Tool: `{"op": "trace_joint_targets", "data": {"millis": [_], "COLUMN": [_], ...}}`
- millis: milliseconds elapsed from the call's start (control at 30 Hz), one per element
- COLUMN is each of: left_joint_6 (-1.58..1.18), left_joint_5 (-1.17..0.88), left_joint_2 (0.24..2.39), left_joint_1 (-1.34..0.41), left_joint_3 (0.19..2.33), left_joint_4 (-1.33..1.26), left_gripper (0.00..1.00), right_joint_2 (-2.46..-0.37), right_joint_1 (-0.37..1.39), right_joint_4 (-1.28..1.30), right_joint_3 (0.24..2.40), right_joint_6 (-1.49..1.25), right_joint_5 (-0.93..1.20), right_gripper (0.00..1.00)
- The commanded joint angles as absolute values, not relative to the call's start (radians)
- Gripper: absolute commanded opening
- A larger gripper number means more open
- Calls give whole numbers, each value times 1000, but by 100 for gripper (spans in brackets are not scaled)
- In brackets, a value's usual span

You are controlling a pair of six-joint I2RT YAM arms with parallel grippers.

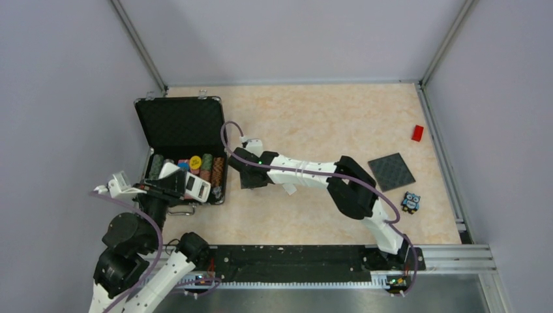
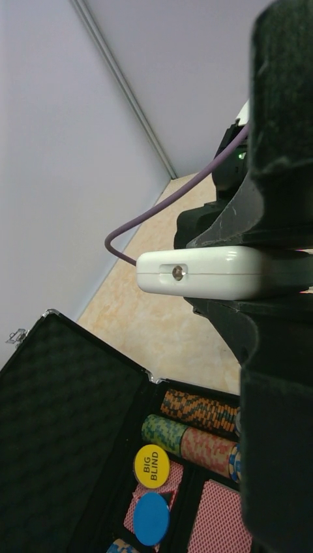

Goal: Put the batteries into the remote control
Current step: Pick up the battery from the center of the board.

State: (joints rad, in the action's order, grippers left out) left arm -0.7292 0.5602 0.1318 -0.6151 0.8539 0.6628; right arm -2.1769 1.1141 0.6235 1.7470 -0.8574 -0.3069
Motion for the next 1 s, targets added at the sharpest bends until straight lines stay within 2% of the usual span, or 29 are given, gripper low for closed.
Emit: {"op": "trace_joint_targets", "data": {"millis": [0, 333, 400, 533, 567, 733, 967], "left_joint_6": [-702, -707, -709, -705, -703, -689, -750], "left_joint_5": [569, 573, 578, 580, 578, 528, 449], "left_joint_2": [98, 18, -16, -18, -17, 0, 93], "left_joint_1": [-612, -613, -613, -613, -613, -613, -613], "left_joint_3": [872, 822, 814, 806, 805, 792, 711], "left_joint_4": [667, 659, 656, 641, 639, 610, 437], "left_gripper": [0, 0, 0, 0, 0, 0, 0], "right_joint_2": [-2273, -2401, -2395, -2366, -2345, -2112, -1719], "right_joint_1": [1142, 1147, 1147, 1146, 1146, 1131, 984], "right_joint_4": [750, 894, 894, 891, 883, 692, 569], "right_joint_3": [1906, 2043, 2026, 1986, 1961, 1691, 1266], "right_joint_6": [-910, -913, -908, -847, -814, -569, -307], "right_joint_5": [-419, -504, -507, -514, -516, -513, -337], "right_gripper": [40, 32, 26, 4, 0, 0, 0]}}
